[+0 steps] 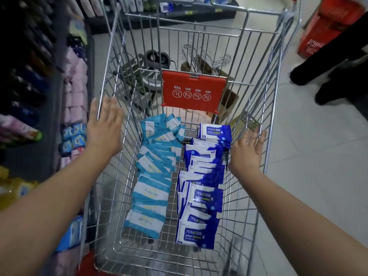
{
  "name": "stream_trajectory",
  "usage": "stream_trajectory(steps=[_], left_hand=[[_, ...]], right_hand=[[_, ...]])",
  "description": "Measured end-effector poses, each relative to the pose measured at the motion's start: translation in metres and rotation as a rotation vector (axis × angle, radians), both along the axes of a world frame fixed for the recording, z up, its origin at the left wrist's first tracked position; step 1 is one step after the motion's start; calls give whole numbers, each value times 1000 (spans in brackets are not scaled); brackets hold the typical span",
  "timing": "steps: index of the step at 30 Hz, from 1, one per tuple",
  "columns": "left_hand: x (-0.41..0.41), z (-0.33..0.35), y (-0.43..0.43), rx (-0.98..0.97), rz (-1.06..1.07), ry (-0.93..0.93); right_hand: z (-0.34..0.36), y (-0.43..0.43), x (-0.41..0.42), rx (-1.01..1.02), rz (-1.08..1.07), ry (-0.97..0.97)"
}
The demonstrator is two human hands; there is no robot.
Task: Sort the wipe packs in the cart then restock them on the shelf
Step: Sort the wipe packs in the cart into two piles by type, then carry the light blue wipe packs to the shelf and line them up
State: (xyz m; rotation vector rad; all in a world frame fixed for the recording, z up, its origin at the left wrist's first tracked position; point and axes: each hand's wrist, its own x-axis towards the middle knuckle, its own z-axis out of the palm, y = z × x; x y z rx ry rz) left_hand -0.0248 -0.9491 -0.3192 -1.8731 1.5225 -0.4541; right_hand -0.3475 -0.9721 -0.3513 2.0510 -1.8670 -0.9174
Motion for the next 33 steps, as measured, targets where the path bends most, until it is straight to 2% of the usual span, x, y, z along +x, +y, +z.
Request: stream_trajectory(steps=[6, 17, 23, 29, 33], left_hand=[[-58, 15, 3, -71, 51, 78], [-160, 14, 36, -31, 485, 279], [-163, 0, 34, -50, 649, 370], [-141, -26, -4, -112, 736, 469], [-112, -58, -41, -274, 804, 615]], right_hand=[[7, -33, -5, 76, 72, -136], [54, -99, -12, 314, 407, -492], [39, -120, 9, 464, 484, -519], [22, -160, 58, 614, 534, -473], [10, -200, 100, 623, 512, -606]])
